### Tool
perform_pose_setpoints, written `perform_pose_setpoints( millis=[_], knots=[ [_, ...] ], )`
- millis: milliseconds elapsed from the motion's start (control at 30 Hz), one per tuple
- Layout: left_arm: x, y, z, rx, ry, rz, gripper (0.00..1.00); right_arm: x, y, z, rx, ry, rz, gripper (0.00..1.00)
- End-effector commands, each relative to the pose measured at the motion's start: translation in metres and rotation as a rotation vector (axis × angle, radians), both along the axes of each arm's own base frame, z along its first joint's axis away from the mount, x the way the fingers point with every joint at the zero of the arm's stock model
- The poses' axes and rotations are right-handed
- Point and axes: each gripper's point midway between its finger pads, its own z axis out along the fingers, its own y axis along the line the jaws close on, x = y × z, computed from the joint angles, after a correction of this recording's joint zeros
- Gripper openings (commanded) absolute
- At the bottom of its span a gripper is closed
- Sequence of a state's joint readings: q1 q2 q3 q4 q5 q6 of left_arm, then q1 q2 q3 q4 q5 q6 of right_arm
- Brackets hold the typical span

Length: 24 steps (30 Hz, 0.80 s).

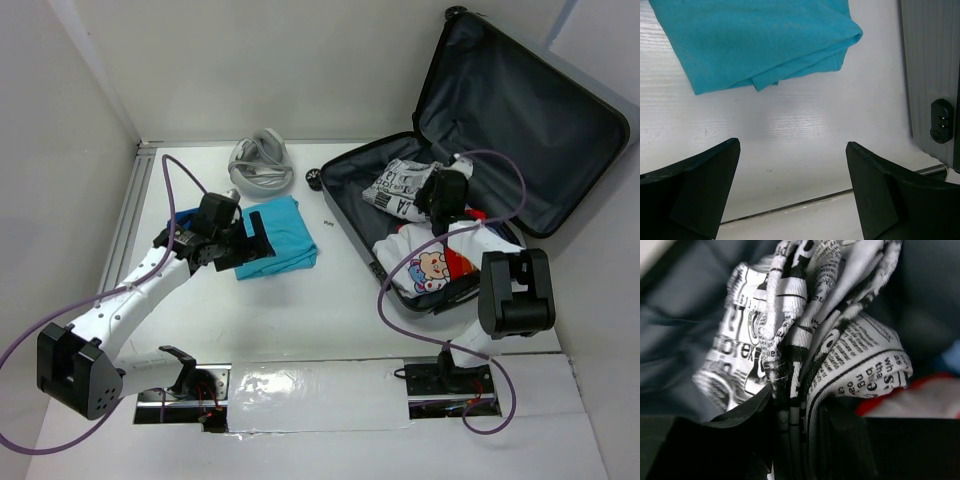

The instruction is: Pack the luggage

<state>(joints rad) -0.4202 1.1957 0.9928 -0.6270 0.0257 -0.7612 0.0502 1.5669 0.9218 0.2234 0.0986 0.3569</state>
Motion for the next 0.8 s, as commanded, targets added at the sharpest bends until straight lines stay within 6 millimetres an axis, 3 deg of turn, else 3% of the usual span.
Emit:
perform_pose_setpoints(
  millis=[0, 167, 333, 467, 533, 633, 767],
  knots=[
    [0.004, -0.001, 0.003, -0.012, -0.019, -0.009, 1.00, 0.023, -0.013, 0.055, 0.081, -0.293, -0.142, 0.00],
    [0.003, -0.004, 0.000, -0.022, -0.003, -0.021, 1.00, 0.027, -0.019, 0.045, 0.117, -0.336, -0.219, 0.00],
    [0.002, -0.006, -0.001, -0.037, -0.007, -0.020, 1.00, 0.023, -0.017, 0.059, 0.236, -0.468, -0.309, 0.00],
    [0.002, -0.006, -0.001, -0.037, -0.007, -0.020, 1.00, 0.015, -0.034, 0.060, 0.321, -0.534, -0.495, 0.00],
    [0.004, -0.007, 0.000, -0.041, -0.016, -0.020, 1.00, 0.008, -0.038, 0.047, 0.351, -0.520, -0.535, 0.00],
    [0.004, -0.007, -0.003, -0.037, -0.007, -0.020, 1.00, -0.004, -0.049, 0.048, 0.377, -0.542, -0.602, 0.00],
    [0.006, -0.011, -0.003, -0.041, -0.006, -0.047, 1.00, -0.005, -0.058, 0.024, 0.351, -0.463, -0.617, 0.00]
  ],
)
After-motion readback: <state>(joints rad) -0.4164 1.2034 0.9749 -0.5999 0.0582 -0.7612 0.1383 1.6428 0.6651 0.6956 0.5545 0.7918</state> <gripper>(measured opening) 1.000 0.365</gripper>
